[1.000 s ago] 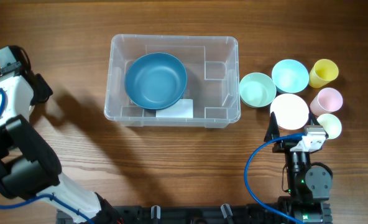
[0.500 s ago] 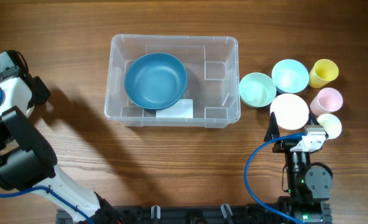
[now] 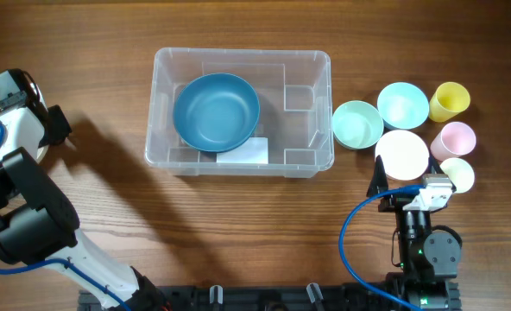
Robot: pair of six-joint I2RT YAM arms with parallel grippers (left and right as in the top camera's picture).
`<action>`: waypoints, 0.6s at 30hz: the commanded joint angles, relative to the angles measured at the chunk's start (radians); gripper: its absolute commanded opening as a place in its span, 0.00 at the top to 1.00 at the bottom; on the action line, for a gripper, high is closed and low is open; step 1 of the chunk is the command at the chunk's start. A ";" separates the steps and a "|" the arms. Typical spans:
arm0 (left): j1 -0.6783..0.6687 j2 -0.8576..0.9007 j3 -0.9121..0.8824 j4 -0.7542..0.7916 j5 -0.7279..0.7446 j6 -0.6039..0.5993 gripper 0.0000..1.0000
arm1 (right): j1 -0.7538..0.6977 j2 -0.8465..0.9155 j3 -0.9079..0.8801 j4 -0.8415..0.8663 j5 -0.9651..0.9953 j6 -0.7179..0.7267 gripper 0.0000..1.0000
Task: Pack container
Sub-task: 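Release and move the left gripper to the cream bowl rim, then grasp the cream bowl rim with the left gripper and lift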
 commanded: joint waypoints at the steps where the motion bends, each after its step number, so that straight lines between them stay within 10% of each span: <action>1: 0.007 0.013 -0.006 0.004 0.021 0.055 0.65 | -0.003 -0.005 -0.003 0.003 -0.013 -0.010 0.00; 18: 0.007 0.044 -0.006 0.007 0.045 0.107 0.75 | -0.003 -0.005 -0.003 0.003 -0.013 -0.010 0.00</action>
